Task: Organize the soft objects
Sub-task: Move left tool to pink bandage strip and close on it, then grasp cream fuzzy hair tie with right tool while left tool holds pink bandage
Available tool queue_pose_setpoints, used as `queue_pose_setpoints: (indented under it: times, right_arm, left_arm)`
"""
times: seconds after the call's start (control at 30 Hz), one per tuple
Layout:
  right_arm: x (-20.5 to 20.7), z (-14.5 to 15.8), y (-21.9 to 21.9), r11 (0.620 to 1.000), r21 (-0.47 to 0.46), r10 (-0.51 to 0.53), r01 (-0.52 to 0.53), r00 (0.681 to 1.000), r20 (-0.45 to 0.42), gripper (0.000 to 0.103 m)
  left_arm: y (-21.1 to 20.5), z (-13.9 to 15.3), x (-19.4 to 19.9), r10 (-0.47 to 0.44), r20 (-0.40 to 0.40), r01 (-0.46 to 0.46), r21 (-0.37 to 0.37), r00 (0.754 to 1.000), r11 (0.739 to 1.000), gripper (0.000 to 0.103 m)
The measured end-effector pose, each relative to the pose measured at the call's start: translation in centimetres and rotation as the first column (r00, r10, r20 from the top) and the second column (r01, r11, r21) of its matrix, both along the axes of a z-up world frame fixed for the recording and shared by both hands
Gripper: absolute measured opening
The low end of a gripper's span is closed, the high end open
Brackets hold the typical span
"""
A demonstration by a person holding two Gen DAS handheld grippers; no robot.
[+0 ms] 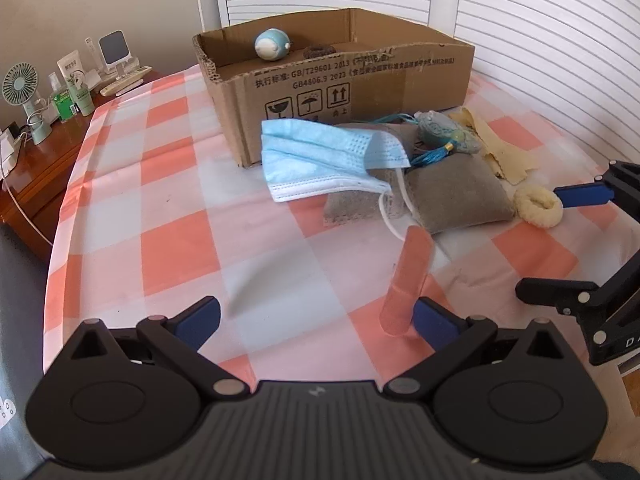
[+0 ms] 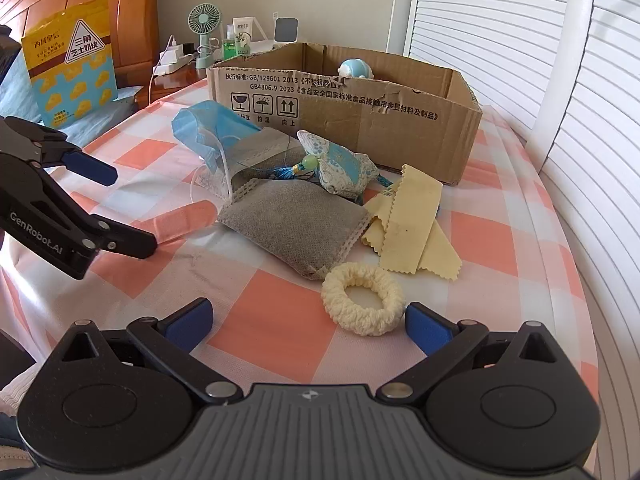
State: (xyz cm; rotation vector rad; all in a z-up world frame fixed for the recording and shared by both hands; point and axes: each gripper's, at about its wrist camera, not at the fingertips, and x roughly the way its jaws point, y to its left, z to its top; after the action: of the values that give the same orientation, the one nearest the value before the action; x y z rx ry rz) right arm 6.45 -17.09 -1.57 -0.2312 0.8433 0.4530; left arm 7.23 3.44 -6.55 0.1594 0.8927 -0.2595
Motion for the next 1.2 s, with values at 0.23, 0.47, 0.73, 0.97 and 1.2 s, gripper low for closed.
queue_pose_setpoints:
  times: [0.23,0.47,0.73,0.97,1.2]
  right_arm:
    - [0.0,0.0,0.0,1.000,0.000,-0.001,0.001,1.000,0.000,0.103]
    - [0.1,0.0,0.0,1.000,0.000,-0.001,0.001,1.000,-0.001,0.103]
    - [0.1,0.0,0.0,1.000,0.000,-0.003,0.003,1.000,0.000,0.103]
    - [0.0,0.0,0.0,1.000,0.001,0.000,0.000,1.000,0.000,0.103]
    - [-0.2,0.0,0.0,1.000,0.003,0.001,-0.001,1.000,0.003,0.103]
  left_arm:
    - [-1.8,0.1,-0.7,-0.097,0.066,0.097,0.004,0.993,0.995,0.091]
    - [-4.0,0.5,-2.0,-0.282,0.145,0.273,0.077,0.948,0.959,0.061]
    - [-2.5,0.5,-0.6,-0.328,0.082,0.332,-0.054,0.941,0.942,0.050]
    - [-1.8,0.8,0.5,-0.407,0.042,0.409,-0.062,0.912,0.910,0.035]
    - [-2.0,0.9,0.0,-0.395,0.042,0.397,-0.045,0.918,0.917,0.016]
